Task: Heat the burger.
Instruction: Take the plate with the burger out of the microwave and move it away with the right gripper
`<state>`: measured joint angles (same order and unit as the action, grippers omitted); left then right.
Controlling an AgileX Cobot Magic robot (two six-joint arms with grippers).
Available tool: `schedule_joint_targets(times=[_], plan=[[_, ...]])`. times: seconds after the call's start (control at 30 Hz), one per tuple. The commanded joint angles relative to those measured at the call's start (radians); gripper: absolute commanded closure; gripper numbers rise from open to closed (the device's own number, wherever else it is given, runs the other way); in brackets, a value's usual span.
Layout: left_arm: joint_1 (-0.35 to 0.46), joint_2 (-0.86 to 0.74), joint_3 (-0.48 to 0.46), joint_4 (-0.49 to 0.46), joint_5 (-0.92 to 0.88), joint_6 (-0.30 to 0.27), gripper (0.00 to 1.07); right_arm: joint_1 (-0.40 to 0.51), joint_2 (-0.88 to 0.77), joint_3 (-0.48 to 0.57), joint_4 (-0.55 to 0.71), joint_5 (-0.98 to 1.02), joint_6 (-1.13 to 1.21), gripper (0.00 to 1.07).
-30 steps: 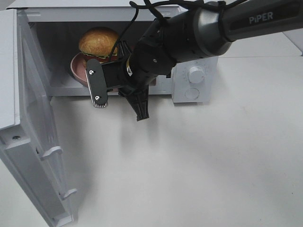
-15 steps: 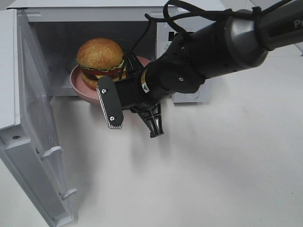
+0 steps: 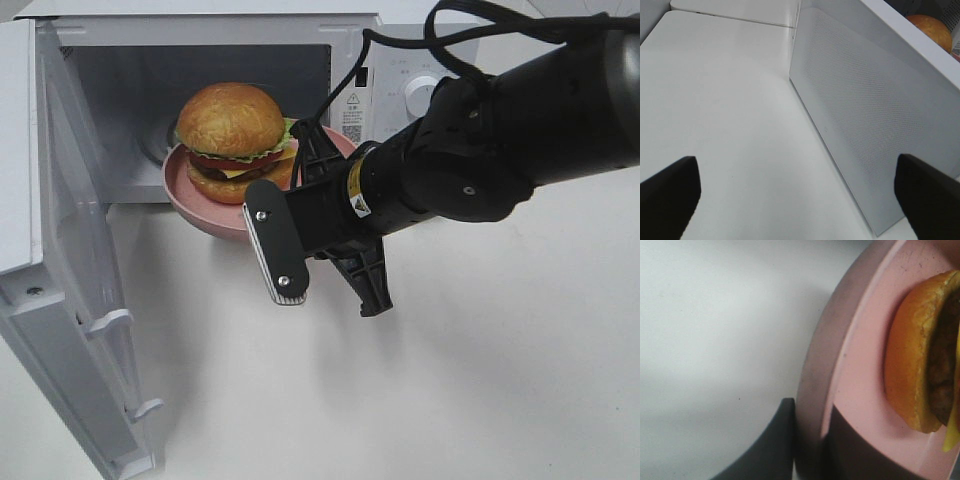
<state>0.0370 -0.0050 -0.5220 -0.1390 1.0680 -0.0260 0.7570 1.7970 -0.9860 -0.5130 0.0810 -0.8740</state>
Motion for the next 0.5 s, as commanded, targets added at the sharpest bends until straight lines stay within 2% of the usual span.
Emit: schedule_joint_targets(times=[0.03,0.5], plan=[[0.002,-0.019,0.006,0.0,0.0,0.002,0.09,-0.007,-0.064,0.027,-0.009,-0.064,0.006,1.07],[0.002,-0.019,0.006,0.0,0.0,0.002,0.09,-0.007,-0.25,0.208,-0.009,-0.075,0.006,1.07]])
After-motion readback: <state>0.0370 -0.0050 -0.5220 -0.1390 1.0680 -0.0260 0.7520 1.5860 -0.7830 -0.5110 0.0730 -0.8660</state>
